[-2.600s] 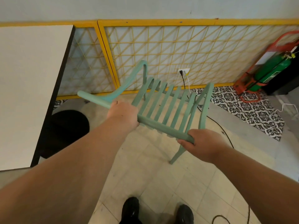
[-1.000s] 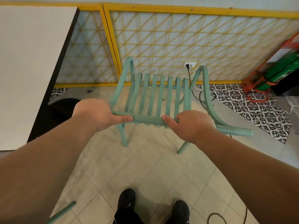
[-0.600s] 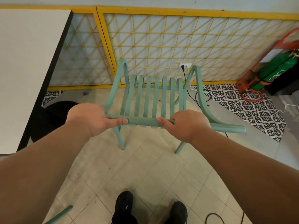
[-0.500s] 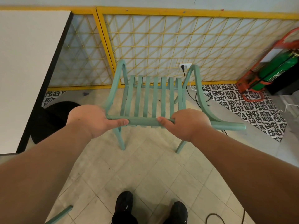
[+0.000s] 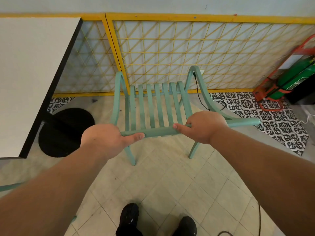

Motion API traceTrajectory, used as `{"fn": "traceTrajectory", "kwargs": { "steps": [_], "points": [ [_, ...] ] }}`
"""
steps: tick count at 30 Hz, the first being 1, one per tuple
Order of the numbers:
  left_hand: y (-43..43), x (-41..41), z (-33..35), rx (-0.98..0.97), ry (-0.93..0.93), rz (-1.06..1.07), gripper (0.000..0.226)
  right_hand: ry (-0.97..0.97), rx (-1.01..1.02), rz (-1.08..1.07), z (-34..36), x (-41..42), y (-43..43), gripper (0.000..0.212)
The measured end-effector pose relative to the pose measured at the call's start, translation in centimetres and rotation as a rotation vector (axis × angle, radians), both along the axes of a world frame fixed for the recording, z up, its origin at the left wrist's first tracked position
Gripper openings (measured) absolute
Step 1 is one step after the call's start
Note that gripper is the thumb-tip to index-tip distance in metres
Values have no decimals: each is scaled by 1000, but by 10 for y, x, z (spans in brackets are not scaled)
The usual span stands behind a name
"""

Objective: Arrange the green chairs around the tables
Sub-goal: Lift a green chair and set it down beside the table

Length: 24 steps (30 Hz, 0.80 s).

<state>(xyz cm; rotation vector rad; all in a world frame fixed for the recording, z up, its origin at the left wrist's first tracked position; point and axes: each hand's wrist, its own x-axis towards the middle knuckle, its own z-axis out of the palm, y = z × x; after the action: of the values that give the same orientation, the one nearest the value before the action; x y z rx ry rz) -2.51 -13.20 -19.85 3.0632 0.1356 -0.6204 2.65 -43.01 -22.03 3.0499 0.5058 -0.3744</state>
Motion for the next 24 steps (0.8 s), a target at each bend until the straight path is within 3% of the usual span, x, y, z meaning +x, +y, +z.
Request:
{"fn": "traceTrajectory", "kwargs": {
  "steps": [9,12,14,19,22,24],
  "points": [
    [-35,-16,-7,-6,34,47,105,-25,-12,53,2,12,-26,111],
    [-38,-14,-10,6,85,-22,109,-23,-32,51,2,14,-31,114],
    [-39,-11,-11,3,67,-59,101,-10,-42,46,2,15,-33,115],
    [-31,1,-16,-38,153,-175,119,-26,-79,29,1,16,-33,115],
    [-23,4,-20,-116,135,-164,111,-27,-102,-22,3,12,-27,108],
    [-21,3,-22,-146,132,-171,104,-45,-83,-123,4,2,-15,92]
  ]
}}
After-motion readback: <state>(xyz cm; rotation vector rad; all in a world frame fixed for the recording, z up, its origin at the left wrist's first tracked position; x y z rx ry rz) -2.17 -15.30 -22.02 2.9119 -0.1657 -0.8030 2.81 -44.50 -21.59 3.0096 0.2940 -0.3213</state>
